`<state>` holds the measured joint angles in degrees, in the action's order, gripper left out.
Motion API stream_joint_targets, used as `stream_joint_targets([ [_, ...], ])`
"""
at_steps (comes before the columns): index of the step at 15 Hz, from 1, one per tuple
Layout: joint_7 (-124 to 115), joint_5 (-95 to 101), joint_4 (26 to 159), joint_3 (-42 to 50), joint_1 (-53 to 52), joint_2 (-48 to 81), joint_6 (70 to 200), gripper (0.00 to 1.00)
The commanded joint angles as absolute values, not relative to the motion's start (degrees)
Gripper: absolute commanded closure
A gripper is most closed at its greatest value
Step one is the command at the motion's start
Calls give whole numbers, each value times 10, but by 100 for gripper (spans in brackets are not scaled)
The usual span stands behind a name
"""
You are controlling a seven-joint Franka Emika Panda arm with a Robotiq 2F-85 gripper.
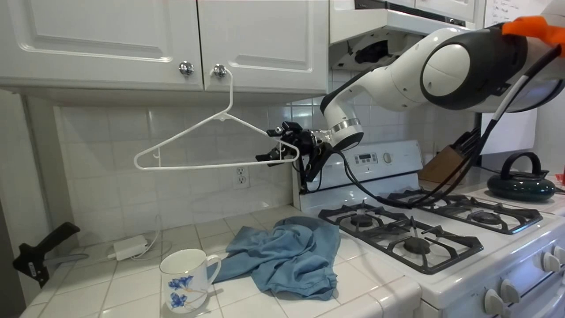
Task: Put the clothing hanger on the job of the cupboard
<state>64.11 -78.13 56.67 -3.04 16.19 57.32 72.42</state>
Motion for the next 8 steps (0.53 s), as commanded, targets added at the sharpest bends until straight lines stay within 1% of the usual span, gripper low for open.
stream_joint_targets([
  [1,715,-794,642,-21,155,513,814,0],
  [8,845,-861,749,-20,148,443,977,0],
])
